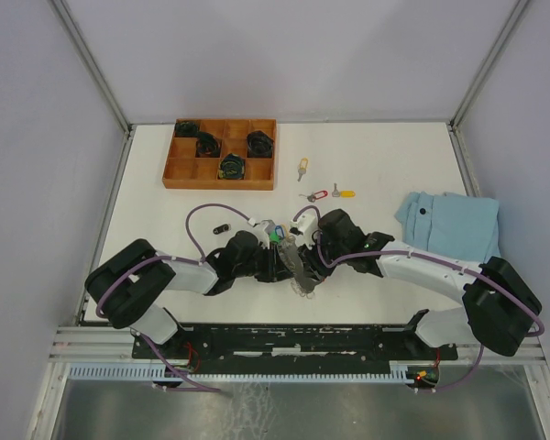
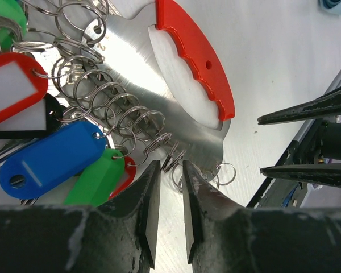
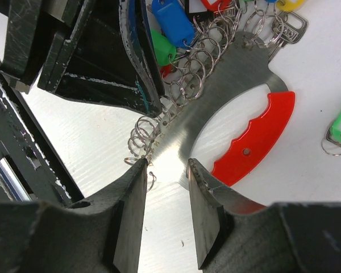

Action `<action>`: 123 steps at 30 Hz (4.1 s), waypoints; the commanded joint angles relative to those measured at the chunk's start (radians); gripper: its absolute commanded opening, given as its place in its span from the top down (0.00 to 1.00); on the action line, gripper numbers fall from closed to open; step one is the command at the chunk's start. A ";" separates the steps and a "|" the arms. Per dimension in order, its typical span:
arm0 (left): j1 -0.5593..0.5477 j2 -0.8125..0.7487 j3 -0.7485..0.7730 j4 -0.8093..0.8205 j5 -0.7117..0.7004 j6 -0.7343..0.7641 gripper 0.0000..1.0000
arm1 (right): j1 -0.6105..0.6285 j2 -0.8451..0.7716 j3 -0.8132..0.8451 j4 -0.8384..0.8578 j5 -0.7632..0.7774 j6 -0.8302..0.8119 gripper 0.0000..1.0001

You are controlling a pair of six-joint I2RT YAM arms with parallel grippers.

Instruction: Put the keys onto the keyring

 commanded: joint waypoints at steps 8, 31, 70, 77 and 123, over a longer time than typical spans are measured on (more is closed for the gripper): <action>0.000 -0.010 0.007 0.072 0.031 -0.013 0.70 | 0.005 -0.038 -0.004 0.033 0.008 0.010 0.57; -0.001 0.041 0.058 0.052 0.030 -0.002 0.71 | 0.005 -0.038 -0.011 0.033 -0.007 0.014 0.57; 0.001 -0.229 0.044 -0.048 -0.079 0.425 0.97 | 0.000 -0.257 -0.092 0.227 0.099 0.056 0.32; 0.001 -0.347 -0.033 0.092 -0.097 0.636 0.97 | 0.000 -0.345 -0.158 0.396 0.182 0.024 0.30; 0.022 -0.145 -0.243 0.573 0.183 0.731 0.97 | -0.070 0.099 -0.175 0.643 -0.430 -0.408 0.58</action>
